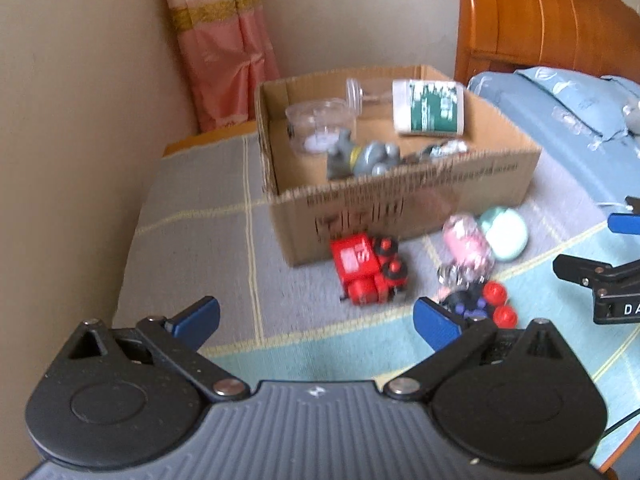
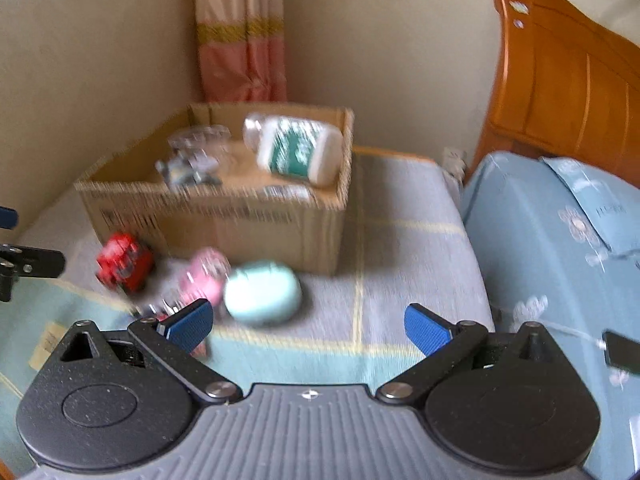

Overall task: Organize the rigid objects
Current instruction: 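Move the left tool to the red toy train while the right tool approaches the mint-green case, then grasp the red toy train with the left tool while the right tool grasps the mint-green case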

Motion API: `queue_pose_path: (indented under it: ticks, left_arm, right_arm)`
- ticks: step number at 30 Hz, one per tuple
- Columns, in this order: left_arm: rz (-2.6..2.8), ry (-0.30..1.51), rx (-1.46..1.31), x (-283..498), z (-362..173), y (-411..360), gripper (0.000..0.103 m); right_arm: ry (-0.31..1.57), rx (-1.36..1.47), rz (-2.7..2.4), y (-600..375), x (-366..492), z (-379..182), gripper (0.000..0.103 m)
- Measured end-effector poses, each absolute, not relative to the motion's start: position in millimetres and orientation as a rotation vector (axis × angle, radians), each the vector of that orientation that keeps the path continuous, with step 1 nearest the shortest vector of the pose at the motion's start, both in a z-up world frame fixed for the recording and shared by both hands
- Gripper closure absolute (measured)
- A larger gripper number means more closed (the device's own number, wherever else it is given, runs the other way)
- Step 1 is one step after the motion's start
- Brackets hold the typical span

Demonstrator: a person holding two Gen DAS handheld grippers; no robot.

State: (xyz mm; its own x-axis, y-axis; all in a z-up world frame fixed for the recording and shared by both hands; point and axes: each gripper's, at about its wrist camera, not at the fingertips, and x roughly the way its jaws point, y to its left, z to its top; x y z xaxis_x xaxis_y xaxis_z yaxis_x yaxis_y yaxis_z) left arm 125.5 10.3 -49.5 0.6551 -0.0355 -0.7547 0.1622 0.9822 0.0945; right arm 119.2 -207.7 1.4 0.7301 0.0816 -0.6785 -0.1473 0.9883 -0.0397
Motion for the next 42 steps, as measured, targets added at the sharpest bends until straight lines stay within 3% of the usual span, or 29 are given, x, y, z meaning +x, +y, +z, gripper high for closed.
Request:
queue_pose_path:
  ticks: [12, 42]
  left_arm:
    - [-0.123, 0.889, 0.011, 125.2, -73.9, 19.1, 0.001]
    - [-0.116, 0.909, -0.002, 181.1, -100.6, 8.8, 0.001]
  right_arm:
    - [0.815, -0.1, 0.137, -211.0, 124.3, -38.1, 0.0]
    - [0.757, -0.123, 0.244, -192.9, 182.1, -44.8, 0.0]
